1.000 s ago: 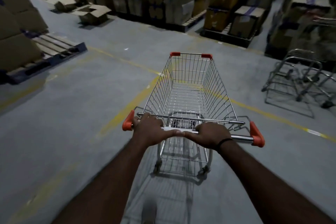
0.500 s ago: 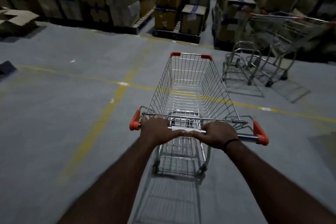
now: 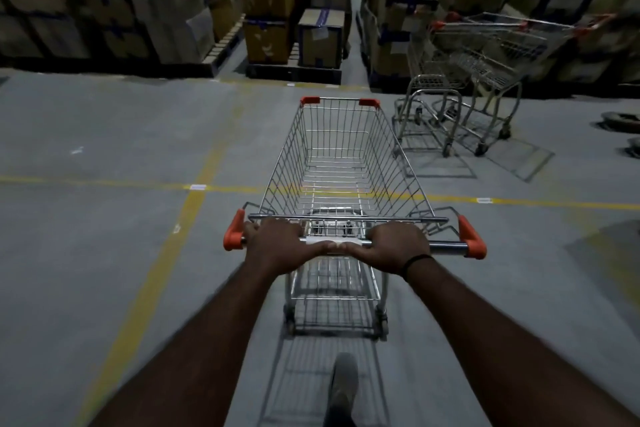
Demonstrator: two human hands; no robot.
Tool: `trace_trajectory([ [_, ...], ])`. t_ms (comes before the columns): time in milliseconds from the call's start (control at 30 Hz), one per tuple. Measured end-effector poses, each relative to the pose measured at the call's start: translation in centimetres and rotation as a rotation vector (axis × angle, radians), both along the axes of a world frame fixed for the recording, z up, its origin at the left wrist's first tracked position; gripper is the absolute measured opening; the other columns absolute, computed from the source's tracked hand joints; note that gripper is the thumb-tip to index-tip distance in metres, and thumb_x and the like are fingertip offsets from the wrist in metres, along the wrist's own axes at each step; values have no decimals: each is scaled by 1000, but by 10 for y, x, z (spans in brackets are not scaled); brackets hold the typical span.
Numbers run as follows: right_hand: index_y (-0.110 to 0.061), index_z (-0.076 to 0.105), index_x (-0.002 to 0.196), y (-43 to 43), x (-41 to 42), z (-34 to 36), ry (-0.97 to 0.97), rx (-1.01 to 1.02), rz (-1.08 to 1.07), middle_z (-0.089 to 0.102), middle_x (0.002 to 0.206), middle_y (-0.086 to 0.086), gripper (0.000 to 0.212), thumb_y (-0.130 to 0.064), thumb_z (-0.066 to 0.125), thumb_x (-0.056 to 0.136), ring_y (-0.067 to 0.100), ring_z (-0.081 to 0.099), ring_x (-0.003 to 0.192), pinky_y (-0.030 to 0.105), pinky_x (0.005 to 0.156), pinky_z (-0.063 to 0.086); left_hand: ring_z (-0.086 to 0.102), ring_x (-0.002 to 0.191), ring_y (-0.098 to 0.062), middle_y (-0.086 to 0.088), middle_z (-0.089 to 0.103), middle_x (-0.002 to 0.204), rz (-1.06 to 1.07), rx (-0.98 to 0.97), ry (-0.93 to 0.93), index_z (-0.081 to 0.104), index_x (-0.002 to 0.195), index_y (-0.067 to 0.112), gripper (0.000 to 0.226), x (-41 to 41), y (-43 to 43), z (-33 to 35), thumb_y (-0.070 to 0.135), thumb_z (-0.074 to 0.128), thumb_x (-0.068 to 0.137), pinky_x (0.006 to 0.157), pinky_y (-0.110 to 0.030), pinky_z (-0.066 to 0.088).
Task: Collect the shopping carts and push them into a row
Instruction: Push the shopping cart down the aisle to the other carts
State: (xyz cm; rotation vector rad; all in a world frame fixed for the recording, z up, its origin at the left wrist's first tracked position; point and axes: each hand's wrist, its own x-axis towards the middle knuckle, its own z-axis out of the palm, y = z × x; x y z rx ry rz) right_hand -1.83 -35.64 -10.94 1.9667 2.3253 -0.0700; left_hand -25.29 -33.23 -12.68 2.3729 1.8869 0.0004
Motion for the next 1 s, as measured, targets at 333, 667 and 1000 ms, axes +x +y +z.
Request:
trace_trajectory([
  [333,-20,73,94,162,-26,0,64,-19,6,72,91,2,101,-99,15,70,25,68,90,35,73,47,50,74,-22,7,46,57,-123,-8,-36,48,49,21,89,-32,185,-2,104,24,68,78,-38,41],
  [667,-17,71,96,289,-41,0,44,6,7,72,100,6,87,-90,26,82,29,67,98,35,72,44,28,146,-21,14,59,135,32,-131,32,71,114,38,101,-41,309,7,107,21,59,105,-53,27],
  [1000,-21,69,96,429,-71,2,57,20,-151,73,100,2,85,-91,25,81,25,68,98,33,76,48,15,153,-25,8,49,150,-121,-157,64,66,124,34,119,-57,475,19,107,9,50,112,-61,17],
])
